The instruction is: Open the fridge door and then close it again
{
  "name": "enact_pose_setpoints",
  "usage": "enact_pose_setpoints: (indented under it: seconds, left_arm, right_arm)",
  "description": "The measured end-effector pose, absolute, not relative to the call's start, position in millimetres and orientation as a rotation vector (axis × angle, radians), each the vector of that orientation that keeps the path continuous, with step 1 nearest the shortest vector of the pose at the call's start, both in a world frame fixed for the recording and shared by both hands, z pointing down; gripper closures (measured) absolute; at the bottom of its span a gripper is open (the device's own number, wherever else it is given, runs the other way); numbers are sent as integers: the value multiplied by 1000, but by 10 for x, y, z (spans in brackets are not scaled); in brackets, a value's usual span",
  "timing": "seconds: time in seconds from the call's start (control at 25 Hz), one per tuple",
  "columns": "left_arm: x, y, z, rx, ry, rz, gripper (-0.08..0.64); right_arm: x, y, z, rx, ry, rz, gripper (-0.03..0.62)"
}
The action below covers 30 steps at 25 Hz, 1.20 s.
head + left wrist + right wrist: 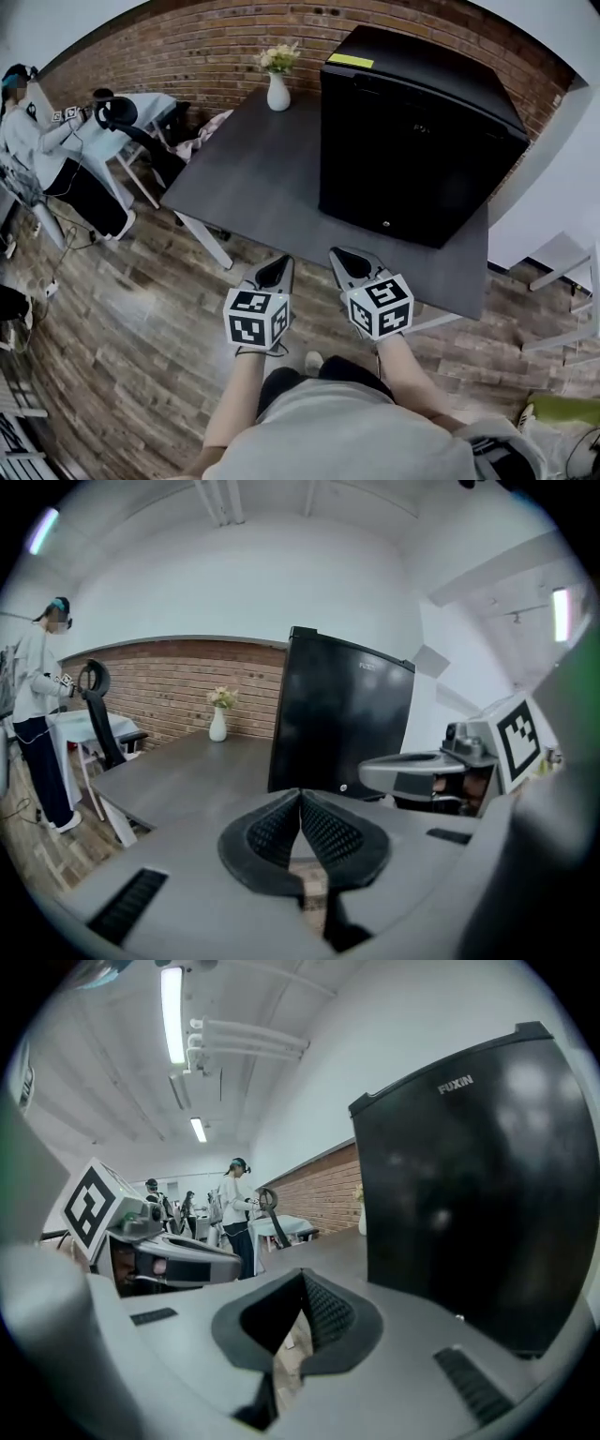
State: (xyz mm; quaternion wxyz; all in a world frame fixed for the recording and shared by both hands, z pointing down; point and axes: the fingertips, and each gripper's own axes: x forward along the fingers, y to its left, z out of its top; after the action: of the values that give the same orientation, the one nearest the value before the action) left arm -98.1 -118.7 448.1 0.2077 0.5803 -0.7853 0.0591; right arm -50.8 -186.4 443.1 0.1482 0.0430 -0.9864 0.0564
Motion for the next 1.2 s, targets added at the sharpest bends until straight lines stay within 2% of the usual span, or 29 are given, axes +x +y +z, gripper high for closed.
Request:
enact_pose_setpoints:
  seconds: [0.52,0.8,1.2]
  left_arm:
    - [-1167,-2341,4531,1882,-1961,148,552]
    - [-1456,-2714,4490,2036,-1798,237,552]
    - [-1812,-3057,4325,2221,-1688,283,552]
  right_arm:
    - [-360,-2820,4531,508,-2764,203,594]
    - [-596,-3065,4437,691,-2745,218,594]
    - [-816,-3306,4125,923,-2698,80,594]
